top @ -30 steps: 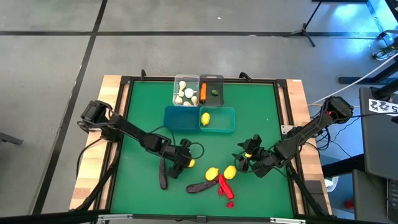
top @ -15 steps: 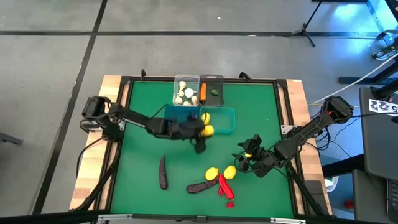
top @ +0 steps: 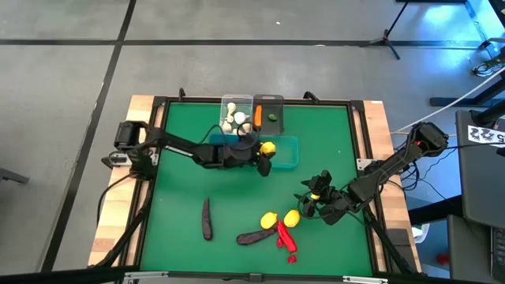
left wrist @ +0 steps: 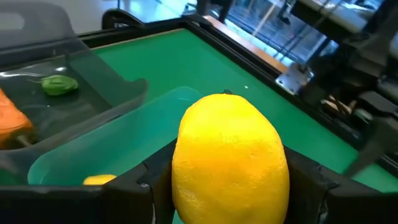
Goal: Sort produce into baskets
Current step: Put the yellow lemon into the green bin
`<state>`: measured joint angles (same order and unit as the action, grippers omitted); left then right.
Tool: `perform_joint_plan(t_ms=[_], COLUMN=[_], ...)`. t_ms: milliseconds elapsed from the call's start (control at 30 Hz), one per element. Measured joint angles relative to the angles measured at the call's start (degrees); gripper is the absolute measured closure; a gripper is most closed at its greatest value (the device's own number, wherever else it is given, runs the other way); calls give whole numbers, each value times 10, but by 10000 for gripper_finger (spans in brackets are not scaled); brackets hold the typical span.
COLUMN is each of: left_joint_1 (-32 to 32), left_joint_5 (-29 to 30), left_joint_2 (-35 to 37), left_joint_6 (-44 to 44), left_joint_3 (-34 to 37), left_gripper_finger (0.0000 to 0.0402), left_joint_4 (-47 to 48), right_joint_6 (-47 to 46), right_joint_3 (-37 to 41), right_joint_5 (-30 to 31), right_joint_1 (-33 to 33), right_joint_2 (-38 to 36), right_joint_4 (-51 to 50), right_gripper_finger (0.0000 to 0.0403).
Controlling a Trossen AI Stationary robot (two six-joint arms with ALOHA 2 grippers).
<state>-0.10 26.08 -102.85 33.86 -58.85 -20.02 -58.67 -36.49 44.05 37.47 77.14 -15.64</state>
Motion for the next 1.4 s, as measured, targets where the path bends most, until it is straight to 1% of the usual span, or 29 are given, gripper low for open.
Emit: perform_joint_plan(t_ms=[133,267,433,700,800,1000,1267,1400], left_joint_1=[0,0,0,-3,-4,4,10,10], left_joint_5=[30,62,88,113,117,119,112,102], left_joint_2=[-24,-39,-55,-96,-112,-121,-121,-121], left_joint_6=[8,29,5,11,13,61,54,38], left_joint_3=[0,-10,-38,-105,-118,-119,-119,-119], left_gripper_finger=[198,198,198,198,198,198,197,189], left_joint_4=[-30,-29,-24,74,90,112,121,119], right_joint_6=[0,2,4,5,5,6,6,7], right_joint_3=[0,0,0,0,0,0,0,0], right_joint_5=[0,0,1,1,1,0,1,1], right_joint_1=[0,0,0,0,0,0,0,0], right_joint_2=[0,0,0,0,0,0,0,0], right_joint_4=[2,7,10,13,14,14,14,14], right_gripper_finger=[123,123,123,123,123,123,123,123])
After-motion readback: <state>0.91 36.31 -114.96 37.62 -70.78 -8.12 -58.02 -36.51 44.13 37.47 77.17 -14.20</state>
